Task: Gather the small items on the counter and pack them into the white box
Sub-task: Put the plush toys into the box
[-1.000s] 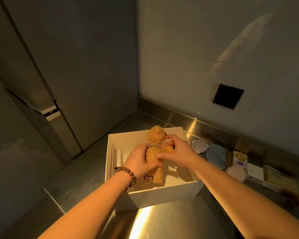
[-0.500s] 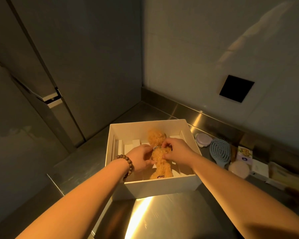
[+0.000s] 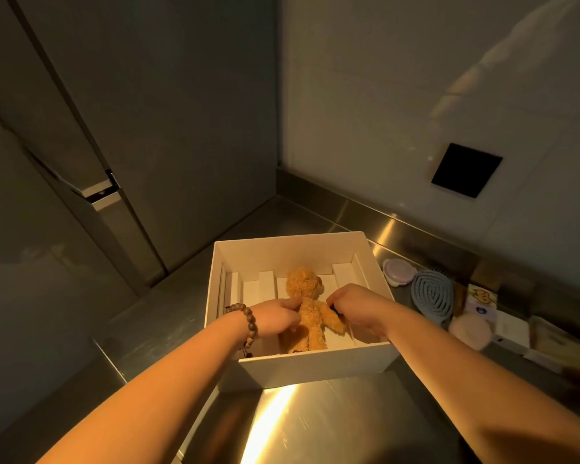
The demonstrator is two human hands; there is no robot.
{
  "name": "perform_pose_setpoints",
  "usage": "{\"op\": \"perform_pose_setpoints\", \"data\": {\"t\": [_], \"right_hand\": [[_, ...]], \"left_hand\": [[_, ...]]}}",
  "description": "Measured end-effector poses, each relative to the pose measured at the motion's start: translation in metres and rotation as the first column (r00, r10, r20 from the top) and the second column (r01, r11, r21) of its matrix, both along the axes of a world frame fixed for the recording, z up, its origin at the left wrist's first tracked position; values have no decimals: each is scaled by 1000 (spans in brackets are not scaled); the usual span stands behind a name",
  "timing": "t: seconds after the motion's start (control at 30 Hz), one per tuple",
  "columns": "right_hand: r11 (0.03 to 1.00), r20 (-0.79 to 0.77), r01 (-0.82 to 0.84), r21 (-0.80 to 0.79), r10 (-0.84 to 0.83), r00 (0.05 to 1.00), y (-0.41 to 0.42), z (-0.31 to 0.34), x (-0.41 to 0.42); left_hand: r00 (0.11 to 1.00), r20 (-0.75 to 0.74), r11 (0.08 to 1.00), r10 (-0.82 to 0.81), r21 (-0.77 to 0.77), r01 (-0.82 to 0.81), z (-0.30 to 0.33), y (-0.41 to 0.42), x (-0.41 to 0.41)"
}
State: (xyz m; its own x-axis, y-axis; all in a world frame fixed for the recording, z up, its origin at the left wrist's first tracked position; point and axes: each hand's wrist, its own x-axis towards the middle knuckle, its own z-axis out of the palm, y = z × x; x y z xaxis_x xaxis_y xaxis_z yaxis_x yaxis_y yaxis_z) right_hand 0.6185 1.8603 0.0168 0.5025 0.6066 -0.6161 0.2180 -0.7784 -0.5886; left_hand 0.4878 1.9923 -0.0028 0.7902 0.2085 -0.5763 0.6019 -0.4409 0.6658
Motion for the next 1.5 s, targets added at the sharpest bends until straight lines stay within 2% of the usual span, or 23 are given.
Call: {"op": "perform_pose_setpoints", "data": {"t": [0.07,0.13,0.23,0.33,0.4,0.53,0.63,0.7,0.77,0.87,0.97,1.1,1.17,1.27,1.4,1.5], "right_hand": [[999,-4,-37,-22,37,999,1,-1,-1],[998,66,-58,33,55,996,2,-2,5],[963,200,-210,172,175,964,4,-3,15],[852,330,-516,86,465,822,11,-4,9],[805,323,-594,-3,563,761,19,-9,3],[805,210,-583,-107,592,778,33,-20,-3],[810,189,-564,-161,586,788,41,-24,-9],[816,192,-551,-175,577,794,43,-26,-12],[828,194,-537,-164,561,805,43,-27,-10],[869,169,-489,-71,494,853,39,-25,-1],[931,57,-354,90,350,935,28,-13,5],[963,220,-229,140,195,956,10,5,4],[969,246,-105,223,48,968,-5,16,2],[927,253,33,373,-136,958,-40,34,3],[834,301,175,524,-374,877,-102,47,17],[807,331,276,522,-490,807,-153,44,30]], "left_hand": [[1000,-7,999,-29,29,29,0,1,1],[997,60,996,-42,75,38,-1,6,-2],[981,126,957,-148,268,110,-3,10,-3],[954,-7,832,-300,487,265,-10,11,8],[929,-109,754,-353,556,351,-19,11,16],[898,-245,690,-366,576,438,-35,7,31],[875,-314,633,-368,605,483,-42,2,42],[870,-332,614,-364,617,492,-44,1,45],[880,-304,636,-366,608,474,-43,2,44],[922,-175,719,-344,583,379,-35,5,40],[969,-11,831,-248,511,219,-21,4,37],[965,198,854,-171,519,45,4,-7,34],[938,312,844,-153,535,-40,16,-17,34],[878,447,830,-169,545,-118,36,-36,41],[767,580,811,-276,569,-138,59,-77,59],[694,626,810,-356,577,-104,66,-116,75]]}}
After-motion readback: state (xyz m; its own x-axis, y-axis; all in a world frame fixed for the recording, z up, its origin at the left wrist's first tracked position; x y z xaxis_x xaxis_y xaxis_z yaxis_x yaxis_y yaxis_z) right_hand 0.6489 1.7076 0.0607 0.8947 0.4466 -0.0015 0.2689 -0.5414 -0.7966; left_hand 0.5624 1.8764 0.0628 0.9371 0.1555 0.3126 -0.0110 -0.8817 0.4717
